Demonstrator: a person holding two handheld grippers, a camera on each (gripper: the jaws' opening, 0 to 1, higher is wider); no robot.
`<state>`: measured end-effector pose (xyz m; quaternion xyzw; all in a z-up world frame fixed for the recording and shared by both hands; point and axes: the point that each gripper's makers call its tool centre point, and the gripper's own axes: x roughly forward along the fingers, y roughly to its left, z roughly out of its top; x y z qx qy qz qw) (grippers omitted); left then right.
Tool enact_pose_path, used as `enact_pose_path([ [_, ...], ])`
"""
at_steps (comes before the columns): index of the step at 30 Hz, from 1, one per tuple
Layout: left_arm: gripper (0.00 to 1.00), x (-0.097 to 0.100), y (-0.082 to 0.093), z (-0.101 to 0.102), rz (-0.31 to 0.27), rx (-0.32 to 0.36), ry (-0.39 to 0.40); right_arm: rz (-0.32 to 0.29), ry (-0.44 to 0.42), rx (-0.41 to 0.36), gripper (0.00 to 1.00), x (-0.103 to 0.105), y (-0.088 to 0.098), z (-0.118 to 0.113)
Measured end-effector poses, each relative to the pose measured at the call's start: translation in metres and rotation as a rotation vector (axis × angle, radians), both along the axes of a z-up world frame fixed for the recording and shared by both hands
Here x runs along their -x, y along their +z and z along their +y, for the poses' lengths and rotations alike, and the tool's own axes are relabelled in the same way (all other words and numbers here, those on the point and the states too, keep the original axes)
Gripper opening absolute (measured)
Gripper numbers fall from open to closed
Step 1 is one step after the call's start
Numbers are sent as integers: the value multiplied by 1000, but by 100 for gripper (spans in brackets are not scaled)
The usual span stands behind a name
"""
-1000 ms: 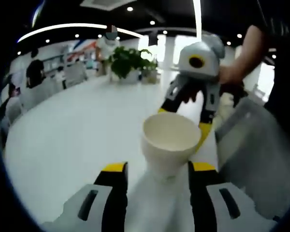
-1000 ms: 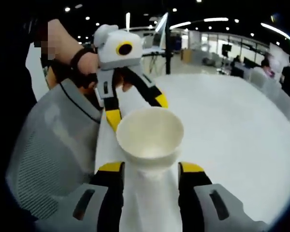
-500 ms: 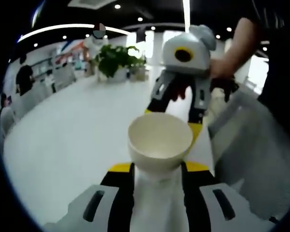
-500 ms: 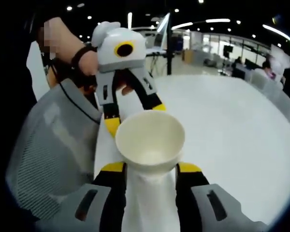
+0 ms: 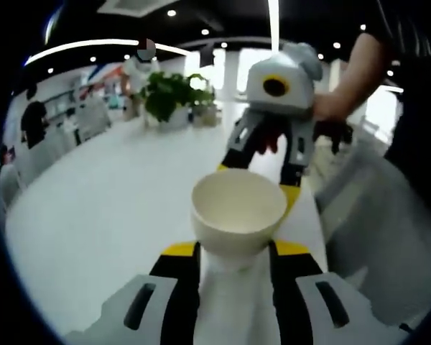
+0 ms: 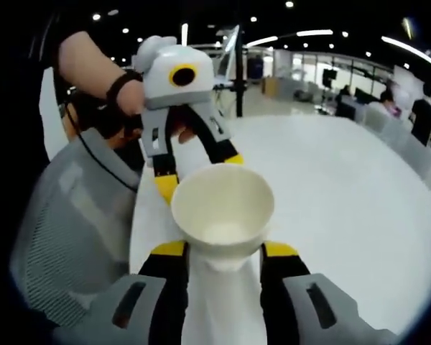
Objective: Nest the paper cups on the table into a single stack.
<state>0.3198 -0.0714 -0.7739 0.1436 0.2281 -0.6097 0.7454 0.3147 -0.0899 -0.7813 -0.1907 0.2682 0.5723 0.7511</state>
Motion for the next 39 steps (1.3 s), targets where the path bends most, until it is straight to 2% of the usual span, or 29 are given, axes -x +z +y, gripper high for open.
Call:
enact_pose_path([
  [11,36,-43,18,-8,-50,-2,-36,-62,-6,13,34,-44,15,-9],
  [20,36,-69,11,-6,-54,1,-38,-72,-14,35,34,-70,9,-7],
  [27,36,-89,4,-5,-43,-2,-36,-55,-9,39,34,-93,2,-7],
  [31,36,-110,5,-3,-45,11,-21,-41,-23,14,33,-114,2,-5],
  [39,36,-140,-8,4,-27,-15,1,-17,2,24,33,-143,-12,3],
])
